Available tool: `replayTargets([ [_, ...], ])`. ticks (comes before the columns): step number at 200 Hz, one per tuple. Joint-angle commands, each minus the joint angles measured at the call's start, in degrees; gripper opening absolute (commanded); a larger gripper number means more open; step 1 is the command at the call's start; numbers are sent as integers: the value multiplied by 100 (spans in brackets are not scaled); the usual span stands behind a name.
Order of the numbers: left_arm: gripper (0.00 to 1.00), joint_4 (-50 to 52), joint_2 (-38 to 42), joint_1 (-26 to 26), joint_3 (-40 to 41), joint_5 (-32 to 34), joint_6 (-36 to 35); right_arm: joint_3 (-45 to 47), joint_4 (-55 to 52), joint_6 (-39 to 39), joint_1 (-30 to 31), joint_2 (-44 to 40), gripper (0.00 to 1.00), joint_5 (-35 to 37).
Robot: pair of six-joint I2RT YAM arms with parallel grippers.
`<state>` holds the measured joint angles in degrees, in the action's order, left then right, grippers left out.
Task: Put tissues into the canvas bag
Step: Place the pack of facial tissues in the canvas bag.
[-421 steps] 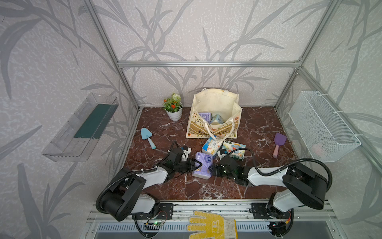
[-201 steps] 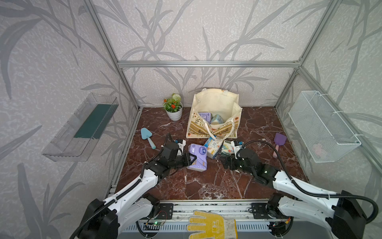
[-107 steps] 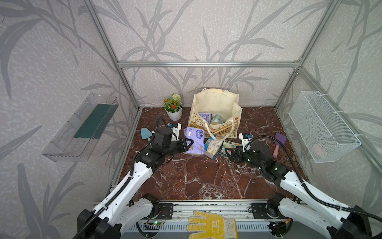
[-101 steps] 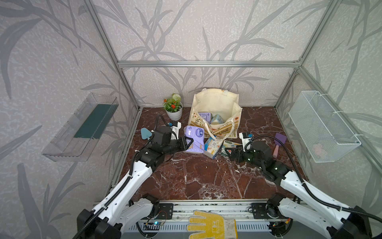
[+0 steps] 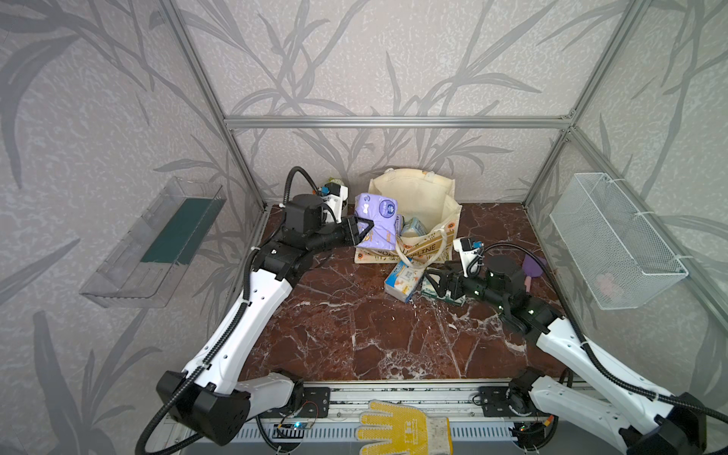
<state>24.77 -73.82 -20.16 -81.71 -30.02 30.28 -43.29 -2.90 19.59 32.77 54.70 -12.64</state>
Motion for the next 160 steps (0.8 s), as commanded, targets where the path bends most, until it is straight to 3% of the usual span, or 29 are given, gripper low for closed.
replayTargets([
  [1, 19, -218, -331, 30, -576, -219, -118, -214, 147, -248, -106, 57, 89, -141],
  [58, 17, 46, -2017, 8, -2407, -549, -376, -268, 150, -166, -525, 102, 89, -62],
  [89, 16, 832, -3288, -68, -4055, -759, -412, -241, 127, -121, -680, 72, 89, 25],
  [105, 15, 1341, -3977, -157, -4988, -568, -496, -225, 93, -91, -737, 33, 90, 56],
  [141, 14, 2772, -5729, -312, -7724, -233, -593, -138, 13, -46, -842, -88, 89, 134],
  [160, 14, 2958, -6154, -438, -8150, -249, -566, -85, -35, -25, -905, -154, 90, 178],
])
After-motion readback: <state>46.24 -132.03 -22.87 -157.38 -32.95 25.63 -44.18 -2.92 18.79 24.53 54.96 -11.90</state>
